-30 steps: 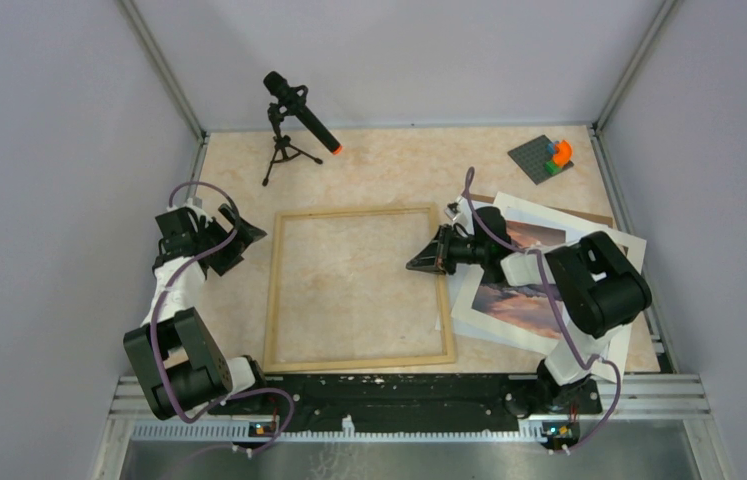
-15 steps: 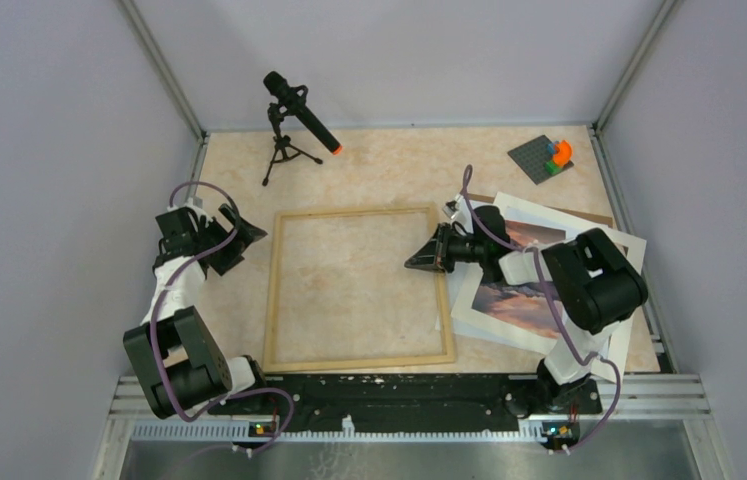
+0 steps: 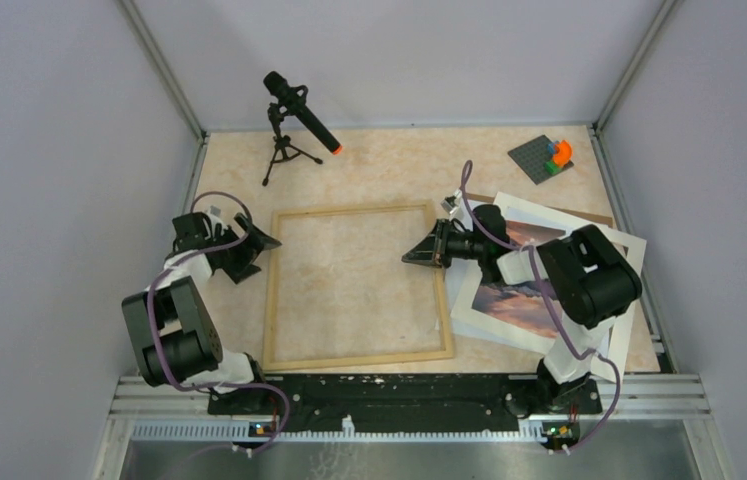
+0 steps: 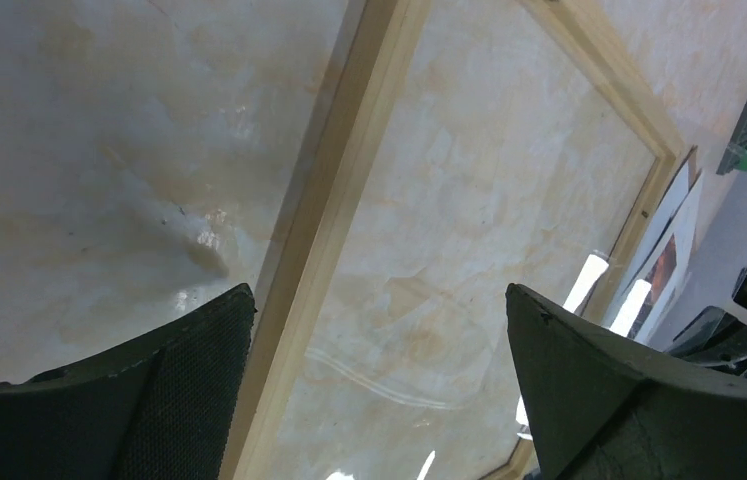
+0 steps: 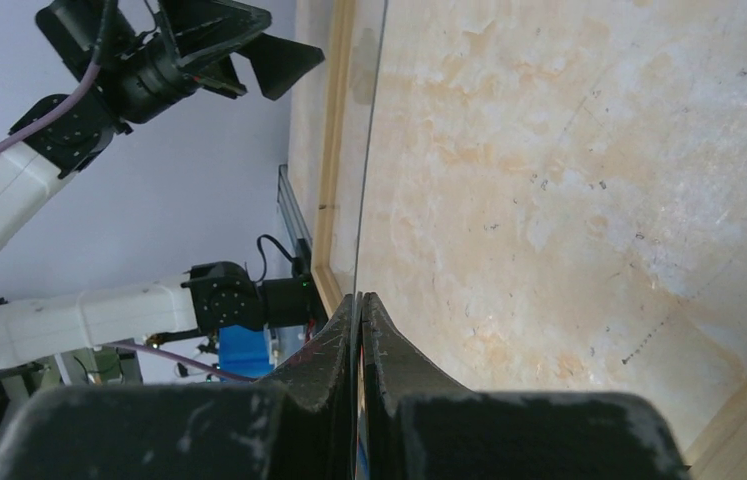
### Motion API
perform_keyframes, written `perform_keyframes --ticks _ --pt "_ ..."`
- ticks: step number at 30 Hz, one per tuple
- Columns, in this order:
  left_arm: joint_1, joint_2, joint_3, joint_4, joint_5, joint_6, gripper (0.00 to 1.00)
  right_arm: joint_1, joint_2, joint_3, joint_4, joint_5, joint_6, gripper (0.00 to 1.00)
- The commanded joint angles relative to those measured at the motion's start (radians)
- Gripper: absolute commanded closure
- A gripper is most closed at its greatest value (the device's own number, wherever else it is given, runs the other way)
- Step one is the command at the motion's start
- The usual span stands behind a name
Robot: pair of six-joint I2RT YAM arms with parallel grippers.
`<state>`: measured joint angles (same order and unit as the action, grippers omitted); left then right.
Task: Put the photo into the frame
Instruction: Place the photo frame item in the photo frame.
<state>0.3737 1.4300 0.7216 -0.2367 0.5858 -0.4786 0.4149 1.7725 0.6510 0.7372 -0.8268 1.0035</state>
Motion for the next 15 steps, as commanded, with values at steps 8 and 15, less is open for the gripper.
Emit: perform_keyframes --ticks 8,15 --pt "-0.019 0.105 -0.073 0.126 0.145 -0.077 0.02 -0.001 0.051 -0.014 0.255 -0.036 0.02 1.0" --pt "-0.018 0.117 -0.071 0.125 0.152 -0.076 0.02 0.008 0.097 -0.037 0.427 -0.052 0.059 1.0"
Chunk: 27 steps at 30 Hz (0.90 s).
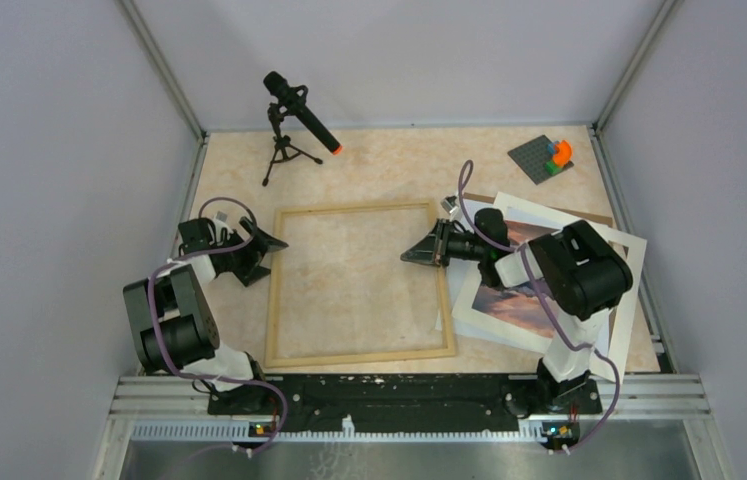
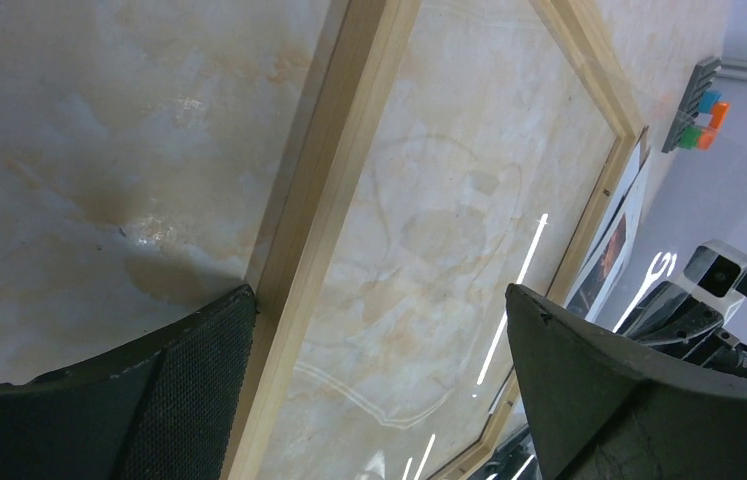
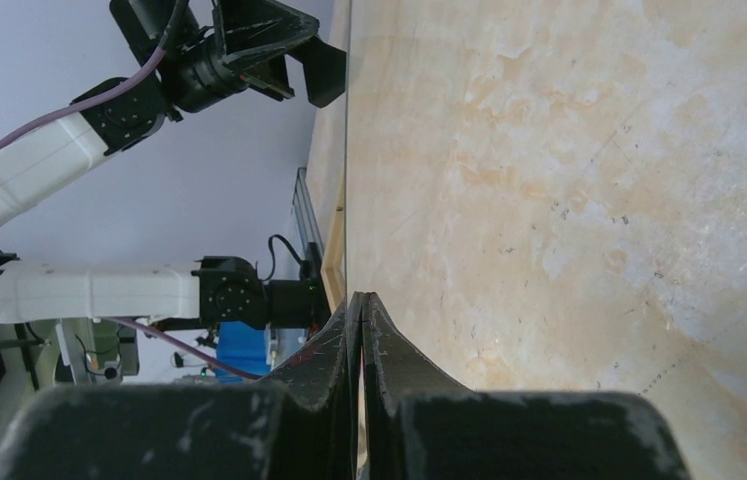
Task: Put the photo into the frame
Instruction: Place the photo frame item in the photo frame.
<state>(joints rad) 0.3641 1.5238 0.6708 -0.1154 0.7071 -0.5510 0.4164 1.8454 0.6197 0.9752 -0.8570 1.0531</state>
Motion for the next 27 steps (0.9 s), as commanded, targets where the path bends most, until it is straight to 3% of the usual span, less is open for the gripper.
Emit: perform_keyframes --ticks 1,5,13,16,18,20,25,27 --pt "-0.009 0.02 -0.019 0.001 0.026 -0.002 0.02 0.009 0.028 -0.006 0.197 -0.022 0.007 1.0" --pt "-0.007 0.006 -0.013 -0.013 0.012 0.008 0.03 0.01 0.041 -0.006 0.203 -0.021 -0.014 0.99" --pt "-0.006 -0.01 -0.007 -0.025 -0.003 0.017 0.03 0.013 -0.015 0.018 -0.105 0.062 -0.139 0.7" --pt "-0.007 -0.01 -0.009 -0.022 0.001 0.015 0.03 0.02 -0.029 0.029 -0.15 0.083 -0.158 0.67" --pt "-0.005 -0.008 -0.012 -0.02 0.003 0.015 0.03 0.029 -0.021 0.043 -0.172 0.093 -0.178 0.68" --pt "-0.006 -0.006 -0.013 -0.019 0.007 0.014 0.03 0.038 -0.003 0.05 -0.145 0.09 -0.176 0.76" --pt "-0.006 -0.005 -0.009 -0.022 0.006 0.018 0.03 0.053 0.028 0.04 0.014 0.079 -0.168 0.97" --pt "-0.007 -0.004 -0.006 -0.025 0.003 0.021 0.03 0.055 0.038 0.025 0.1 0.061 -0.152 1.0"
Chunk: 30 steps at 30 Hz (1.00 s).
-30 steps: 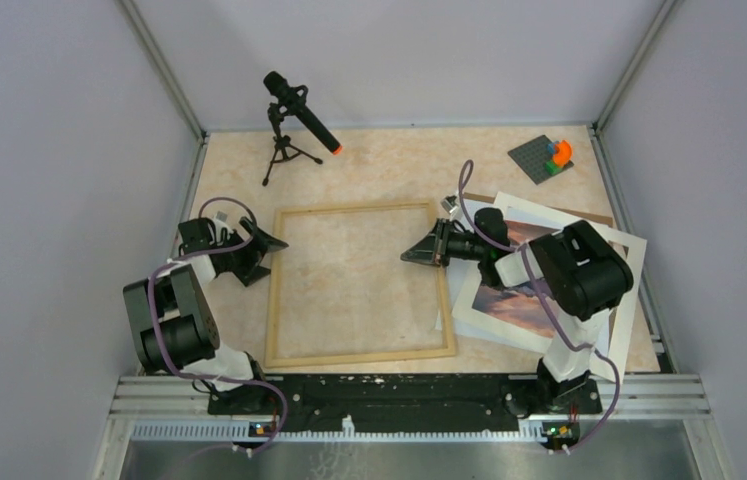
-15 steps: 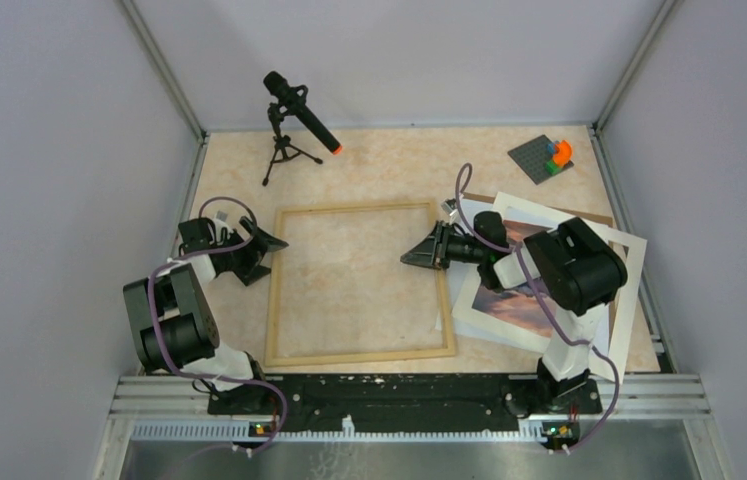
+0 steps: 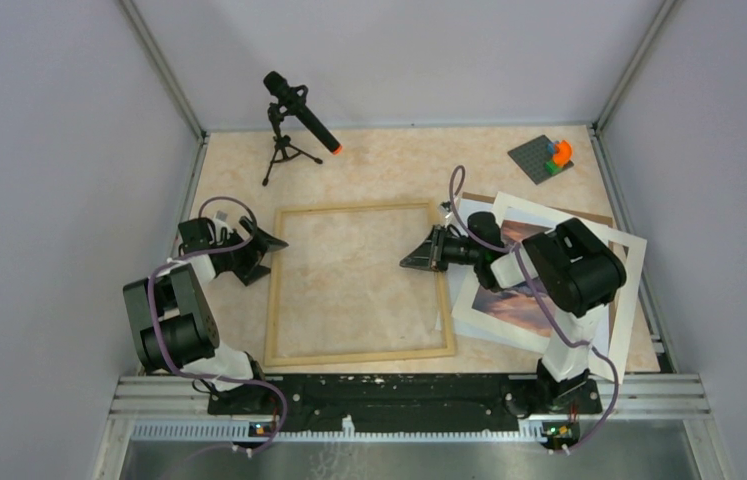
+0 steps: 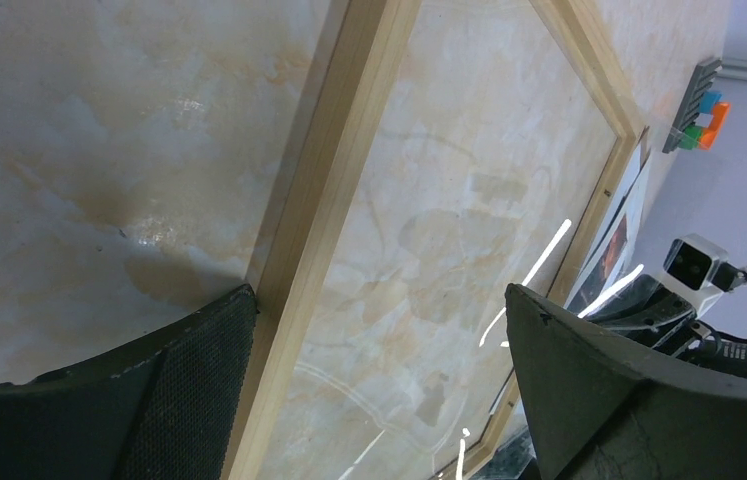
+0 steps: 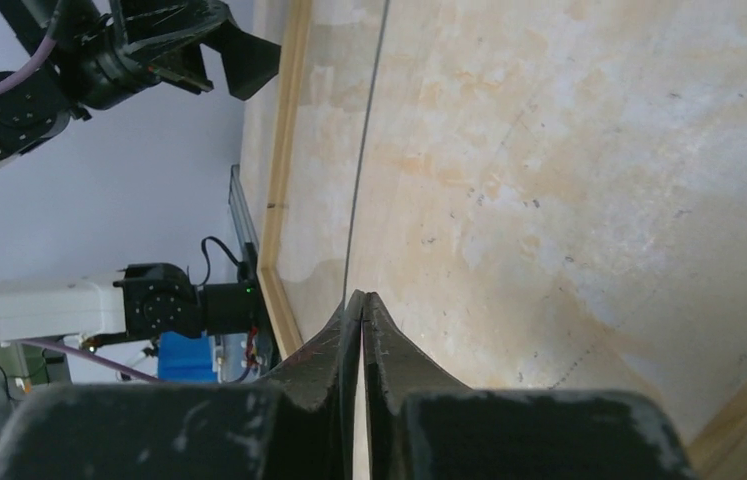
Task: Put the photo into the frame
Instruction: Place the photo frame item in the photo frame.
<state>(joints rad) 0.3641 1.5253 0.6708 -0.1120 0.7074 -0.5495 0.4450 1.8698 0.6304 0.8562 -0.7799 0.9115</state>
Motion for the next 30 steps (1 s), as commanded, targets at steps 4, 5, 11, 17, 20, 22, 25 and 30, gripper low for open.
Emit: perform_keyframes --ticks 4,5,11,17,20,22,25,30 --pt "-0.005 -0.002 -0.003 -0.03 0.003 0.022 0.03 0.041 0.027 0.003 0.306 -0.031 -0.001 1.0" --pt "-0.007 -0.002 -0.002 -0.031 0.003 0.022 0.03 0.041 0.031 -0.003 0.329 -0.031 0.005 1.0" --pt "-0.007 0.001 -0.003 -0.028 0.007 0.023 0.03 0.044 0.07 0.009 0.302 -0.01 0.019 1.0" --pt "-0.007 -0.002 -0.001 -0.033 0.006 0.025 0.03 0.044 0.026 0.02 0.086 0.065 -0.026 0.93" --pt "-0.006 -0.008 0.0 -0.035 -0.001 0.025 0.03 0.043 0.004 0.028 0.018 0.081 -0.043 0.92" --pt "-0.006 -0.015 0.003 -0.045 -0.018 0.028 0.03 0.045 -0.004 0.037 -0.024 0.089 -0.053 0.92" --pt "-0.016 -0.028 0.028 -0.101 -0.114 0.035 0.05 0.045 -0.017 0.047 -0.065 0.098 -0.069 0.89" --pt "-0.066 -0.022 0.118 -0.201 -0.308 0.065 0.17 0.045 -0.026 0.068 -0.123 0.097 -0.105 0.88"
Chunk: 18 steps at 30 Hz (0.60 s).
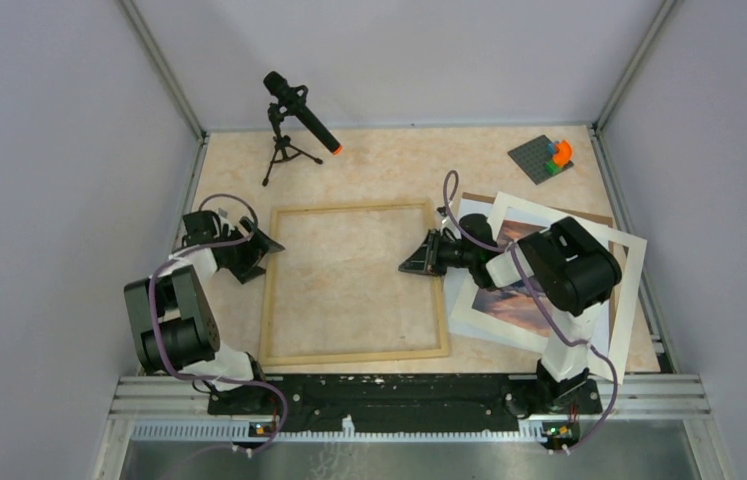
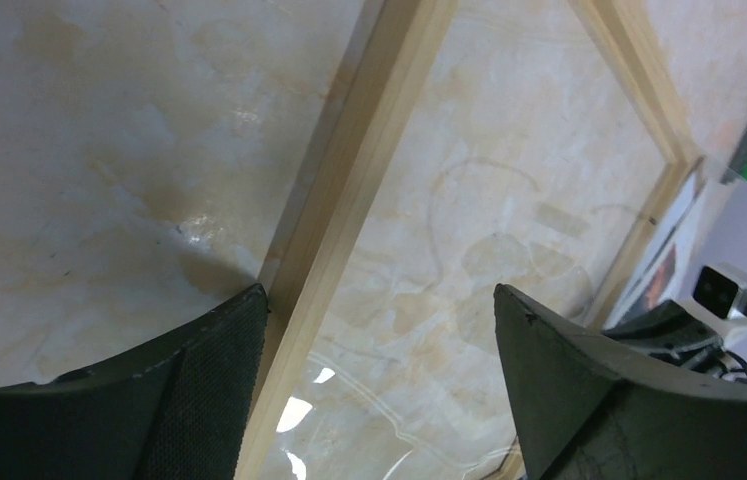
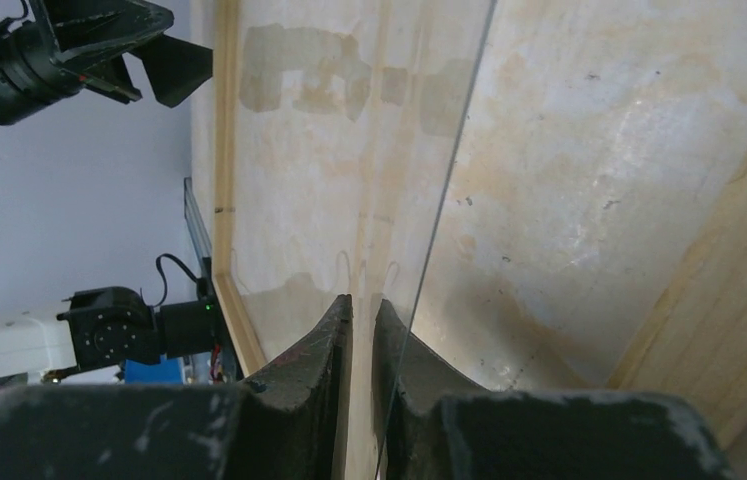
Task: Put the photo into the frame
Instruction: Place the photo frame item in the photo frame.
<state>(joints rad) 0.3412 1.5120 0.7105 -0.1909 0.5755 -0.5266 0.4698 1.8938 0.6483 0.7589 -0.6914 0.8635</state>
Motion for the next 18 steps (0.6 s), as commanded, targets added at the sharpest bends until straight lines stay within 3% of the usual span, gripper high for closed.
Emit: perform_keyframes --ticks 1,7,14,18 --pt "-0.056 -0.006 0.091 -0.133 -0.204 0.052 0.18 0.02 -0.047 0.053 -0.028 0.007 -0.058 0.88" --pt "-0.094 0.025 0.09 -0.156 -0.273 0.068 0.28 0.019 -0.039 0.06 -0.015 -0.001 -0.05 0.87" --pt "-0.116 0.06 0.119 -0.192 -0.349 0.081 0.48 0.019 -0.038 0.066 -0.018 -0.005 -0.054 0.87" --pt "-0.153 0.08 0.133 -0.219 -0.413 0.088 0.51 0.02 -0.038 0.068 -0.021 -0.002 -0.057 0.87"
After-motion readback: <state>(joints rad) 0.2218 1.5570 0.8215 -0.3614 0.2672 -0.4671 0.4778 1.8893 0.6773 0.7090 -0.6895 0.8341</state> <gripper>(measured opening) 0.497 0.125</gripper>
